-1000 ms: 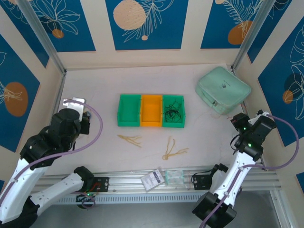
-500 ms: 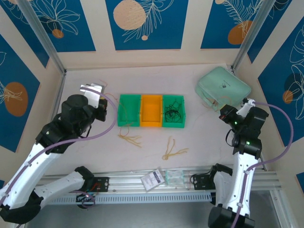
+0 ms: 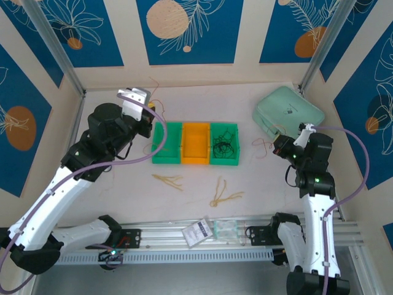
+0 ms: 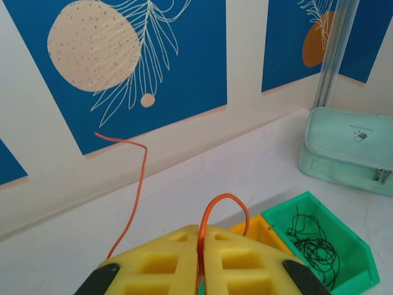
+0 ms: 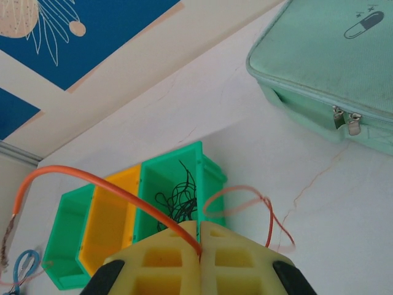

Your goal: Untangle the cables

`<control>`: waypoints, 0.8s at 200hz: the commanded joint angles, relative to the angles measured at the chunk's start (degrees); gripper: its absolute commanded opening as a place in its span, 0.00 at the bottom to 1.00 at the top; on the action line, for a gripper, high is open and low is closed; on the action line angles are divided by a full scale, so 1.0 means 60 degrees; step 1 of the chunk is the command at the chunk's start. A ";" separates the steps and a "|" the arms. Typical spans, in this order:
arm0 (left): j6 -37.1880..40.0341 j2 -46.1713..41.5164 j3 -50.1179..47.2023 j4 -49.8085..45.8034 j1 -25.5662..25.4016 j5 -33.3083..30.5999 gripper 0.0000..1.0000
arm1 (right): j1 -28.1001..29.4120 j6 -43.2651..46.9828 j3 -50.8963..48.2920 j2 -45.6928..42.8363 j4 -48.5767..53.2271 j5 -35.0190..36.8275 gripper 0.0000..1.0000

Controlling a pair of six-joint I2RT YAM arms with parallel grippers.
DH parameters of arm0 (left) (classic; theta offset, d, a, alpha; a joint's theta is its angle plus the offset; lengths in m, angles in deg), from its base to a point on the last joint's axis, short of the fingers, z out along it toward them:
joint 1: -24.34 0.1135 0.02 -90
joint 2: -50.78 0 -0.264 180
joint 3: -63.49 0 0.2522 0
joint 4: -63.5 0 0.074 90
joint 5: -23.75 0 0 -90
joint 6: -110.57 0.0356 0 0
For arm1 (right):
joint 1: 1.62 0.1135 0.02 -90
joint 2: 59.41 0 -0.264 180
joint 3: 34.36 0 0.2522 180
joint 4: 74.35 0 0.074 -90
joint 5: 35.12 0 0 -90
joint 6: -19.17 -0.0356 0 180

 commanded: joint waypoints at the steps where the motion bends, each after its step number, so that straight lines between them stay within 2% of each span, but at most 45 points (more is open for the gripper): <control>1: 0.0467 0.0142 0.0314 0.0479 0.0120 -0.0083 0.10 | 0.0124 0.0216 0.0141 -0.0039 0.0149 0.0203 0.00; 82: 0.0823 0.0750 -0.0589 0.1175 0.0265 -0.0430 0.10 | 0.0194 0.0259 0.0097 -0.0128 0.0327 0.0185 0.00; 160: 0.0906 0.1213 -0.0208 0.1234 0.0492 -0.0468 0.10 | 0.0198 0.0242 0.0025 -0.0054 0.0242 0.0182 0.00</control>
